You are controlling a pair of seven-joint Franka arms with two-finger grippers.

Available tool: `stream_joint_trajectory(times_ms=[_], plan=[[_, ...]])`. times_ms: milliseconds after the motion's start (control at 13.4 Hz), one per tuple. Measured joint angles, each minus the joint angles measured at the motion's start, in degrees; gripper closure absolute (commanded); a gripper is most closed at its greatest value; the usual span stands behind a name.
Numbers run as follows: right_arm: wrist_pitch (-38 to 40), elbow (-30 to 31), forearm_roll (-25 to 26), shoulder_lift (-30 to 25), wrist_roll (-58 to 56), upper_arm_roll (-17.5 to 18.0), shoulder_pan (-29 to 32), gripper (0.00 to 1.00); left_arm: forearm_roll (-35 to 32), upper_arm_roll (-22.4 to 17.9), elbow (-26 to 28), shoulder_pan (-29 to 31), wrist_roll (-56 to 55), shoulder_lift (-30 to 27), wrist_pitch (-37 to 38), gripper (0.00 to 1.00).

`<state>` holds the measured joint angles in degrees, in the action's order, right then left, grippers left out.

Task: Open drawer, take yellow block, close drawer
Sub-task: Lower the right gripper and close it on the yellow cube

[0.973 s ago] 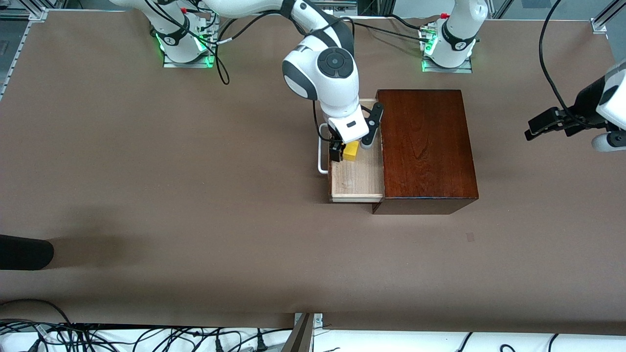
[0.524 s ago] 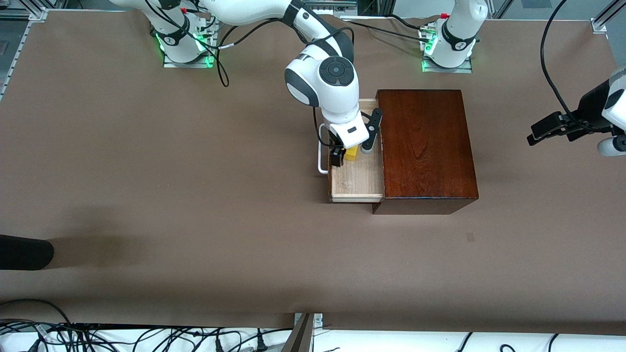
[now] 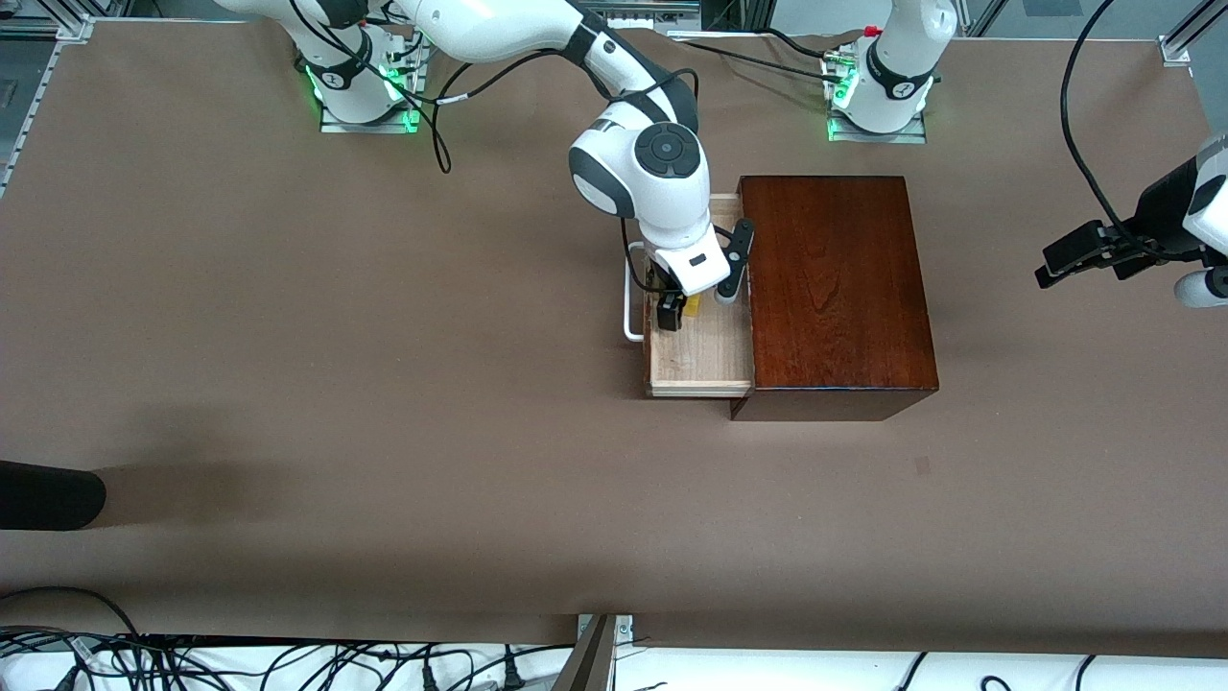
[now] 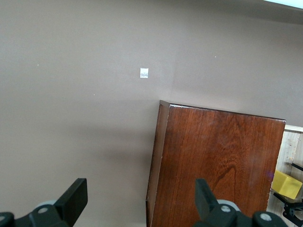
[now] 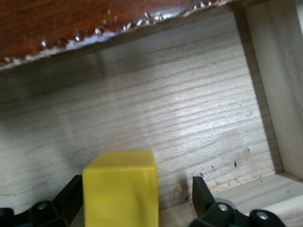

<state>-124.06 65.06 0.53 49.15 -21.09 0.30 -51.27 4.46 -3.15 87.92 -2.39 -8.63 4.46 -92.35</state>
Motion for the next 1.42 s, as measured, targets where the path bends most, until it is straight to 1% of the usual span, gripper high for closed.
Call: stream_joint_trajectory(times_ms=[75, 150, 225, 299, 898, 1123, 1422], plan=[[-0.10, 0.00, 0.15, 0.11, 0.00, -0.05, 0.00, 0.26, 0.00, 0.00, 0.00, 0.00, 0.00, 0.00, -0.01, 0.00], [-0.41, 0.00, 0.22, 0.21, 0.00, -0.07, 0.00, 0.47, 0.00, 0.00, -0.01, 0.00, 0.00, 0.00, -0.01, 0.00], [-0.69, 0.00, 0.23, 0.33, 0.00, -0.07, 0.00, 0.71, 0.00, 0.00, -0.01, 0.00, 0.00, 0.01, -0.02, 0.00], [-0.99, 0.00, 0.23, 0.50, 0.03, -0.08, 0.00, 0.81, 0.00, 0.00, -0.01, 0.01, 0.00, 0.08, -0.02, 0.00], [-0.63, -0.35, 0.24, 0.66, 0.09, -0.20, -0.02, 0.88, 0.00, 0.00, -0.08, 0.01, 0.00, 0.58, -0.07, 0.00], [2.93, -2.09, 0.24, 0.62, 0.64, -0.20, -0.21, 0.88, 0.00, 0.00, -0.10, 0.04, 0.00, 0.62, -0.08, 0.00], [11.29, -8.18, 0.23, -0.16, 1.02, -0.20, -0.50, 0.88, -1.82, -0.05, -0.17, 0.29, 0.07, 0.62, -1.21, 0.00]])
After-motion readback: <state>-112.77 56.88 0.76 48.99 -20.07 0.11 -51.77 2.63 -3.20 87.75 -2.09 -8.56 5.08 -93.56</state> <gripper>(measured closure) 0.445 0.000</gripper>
